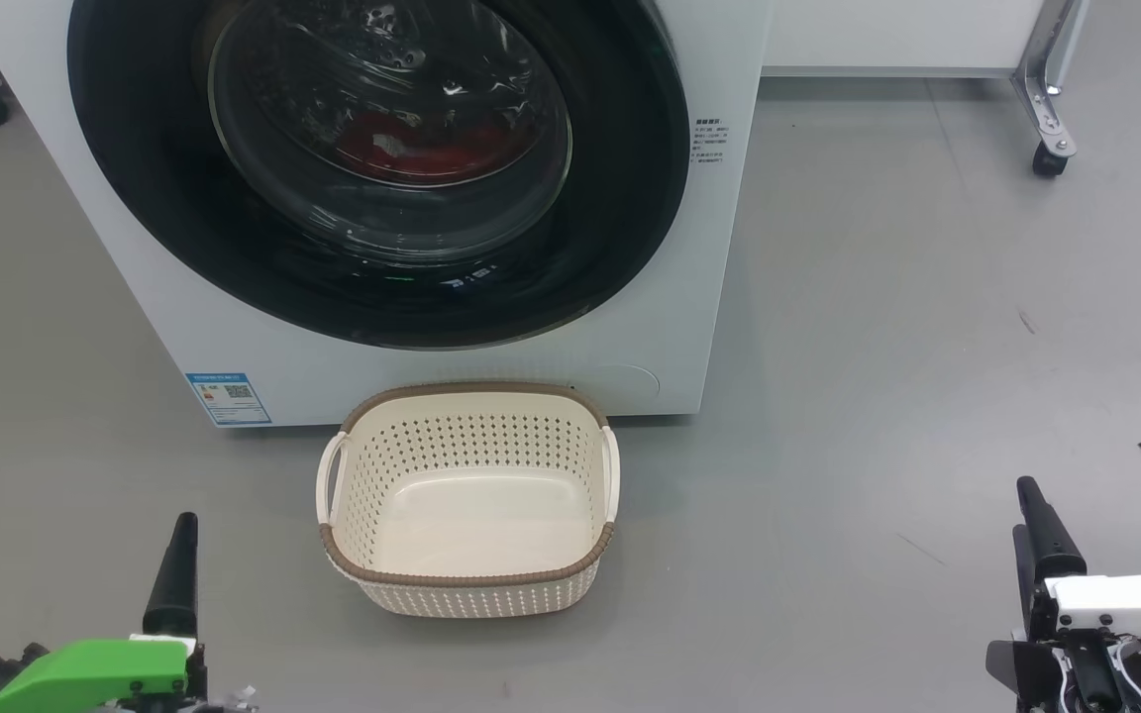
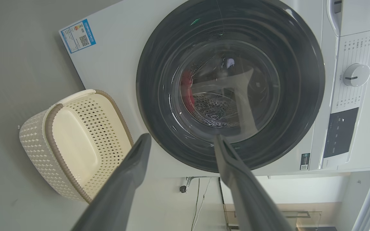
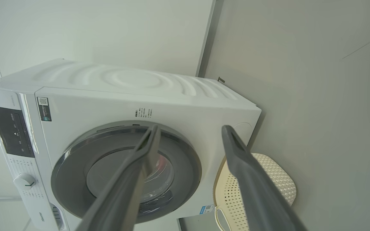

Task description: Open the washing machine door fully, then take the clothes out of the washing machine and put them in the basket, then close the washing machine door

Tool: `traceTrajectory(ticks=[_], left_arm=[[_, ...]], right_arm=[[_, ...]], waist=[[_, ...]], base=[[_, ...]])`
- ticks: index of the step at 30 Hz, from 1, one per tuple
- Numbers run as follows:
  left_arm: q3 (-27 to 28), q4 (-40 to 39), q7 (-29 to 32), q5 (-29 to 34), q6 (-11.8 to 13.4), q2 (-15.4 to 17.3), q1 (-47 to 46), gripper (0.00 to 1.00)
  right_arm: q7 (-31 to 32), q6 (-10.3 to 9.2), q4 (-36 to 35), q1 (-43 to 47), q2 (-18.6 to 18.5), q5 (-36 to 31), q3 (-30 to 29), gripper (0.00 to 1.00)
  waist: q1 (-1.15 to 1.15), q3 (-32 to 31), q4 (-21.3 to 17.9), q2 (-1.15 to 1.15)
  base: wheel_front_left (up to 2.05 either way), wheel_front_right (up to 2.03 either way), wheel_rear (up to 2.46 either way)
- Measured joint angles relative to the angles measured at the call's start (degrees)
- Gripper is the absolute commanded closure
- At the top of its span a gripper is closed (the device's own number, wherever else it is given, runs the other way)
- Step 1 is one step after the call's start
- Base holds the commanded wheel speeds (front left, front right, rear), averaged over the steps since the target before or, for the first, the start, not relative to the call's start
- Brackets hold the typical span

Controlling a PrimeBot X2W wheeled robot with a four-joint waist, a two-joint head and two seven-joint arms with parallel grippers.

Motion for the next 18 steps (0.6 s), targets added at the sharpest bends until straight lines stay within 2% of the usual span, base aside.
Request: traceTrajectory(ticks=[4, 18], left_arm=[[-0.55, -0.62, -0.76, 1.97, 0.00, 1.03, -0.47, 0.00], [-3.22, -1.86, -3.44, 17.50, -0.03, 3.74, -2.21, 0.00]], right_arm=[[-1.08, 0.00, -0.07, -0.54, -1.10, -2.42, 0.62, 0.00], [-4.52, 0.01, -0.21, -2.24, -5.43, -17.24, 5.68, 0.00]], waist=[[0.00, 0.03, 0.02, 0.00], [0.00, 0.06, 0.10, 0.00]], base=[[0.00, 0.00, 0.00], [0.00, 0.00, 0.00]])
